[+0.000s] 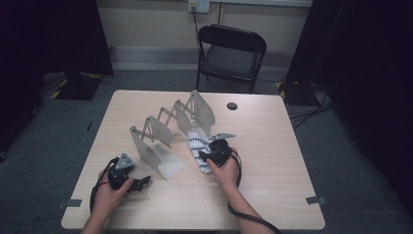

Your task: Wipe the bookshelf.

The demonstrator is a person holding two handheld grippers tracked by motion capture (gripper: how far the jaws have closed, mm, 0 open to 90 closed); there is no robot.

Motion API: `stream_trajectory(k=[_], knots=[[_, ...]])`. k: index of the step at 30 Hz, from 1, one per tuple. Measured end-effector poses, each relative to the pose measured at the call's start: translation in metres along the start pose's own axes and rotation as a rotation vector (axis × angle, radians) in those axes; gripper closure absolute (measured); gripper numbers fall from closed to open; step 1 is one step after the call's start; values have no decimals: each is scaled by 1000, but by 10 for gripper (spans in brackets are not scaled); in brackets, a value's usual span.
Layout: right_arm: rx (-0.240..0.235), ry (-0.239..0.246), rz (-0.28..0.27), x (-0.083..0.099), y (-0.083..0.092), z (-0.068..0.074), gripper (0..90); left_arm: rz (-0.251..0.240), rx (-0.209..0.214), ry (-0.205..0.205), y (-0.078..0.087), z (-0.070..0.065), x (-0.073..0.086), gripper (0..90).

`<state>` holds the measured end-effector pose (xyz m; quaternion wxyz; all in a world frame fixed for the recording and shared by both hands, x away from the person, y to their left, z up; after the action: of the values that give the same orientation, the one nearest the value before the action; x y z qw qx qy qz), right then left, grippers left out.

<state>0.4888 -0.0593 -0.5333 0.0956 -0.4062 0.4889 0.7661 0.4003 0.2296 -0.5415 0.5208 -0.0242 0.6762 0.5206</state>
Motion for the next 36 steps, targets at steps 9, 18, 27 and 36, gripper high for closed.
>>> stream_trajectory(k=[9,18,27,36], knots=[[20,29,-9,-12,17,-3,740,0,0,0,0,0,0,127],[42,91,4,-24,12,1,745,0,-2,-2,0,0,0,129],[38,154,23,-31,-8,10,742,-2,-2,-1,0,0,0,130],[26,169,28,-32,-17,6,724,-8,-1,4,0,-1,0,136]])
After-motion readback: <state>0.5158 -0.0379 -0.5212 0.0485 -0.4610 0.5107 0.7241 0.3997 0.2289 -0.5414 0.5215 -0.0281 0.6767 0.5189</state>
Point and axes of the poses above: each handheld gripper's, and its own axes: y roughly backward along the jaws, x roughly out of its underside, z roughly to its left, the point moved 6 cm from there along -y, roughly forward along the jaws, and after that the axes turned 6 degrees about -y, right-handed, at the moved point
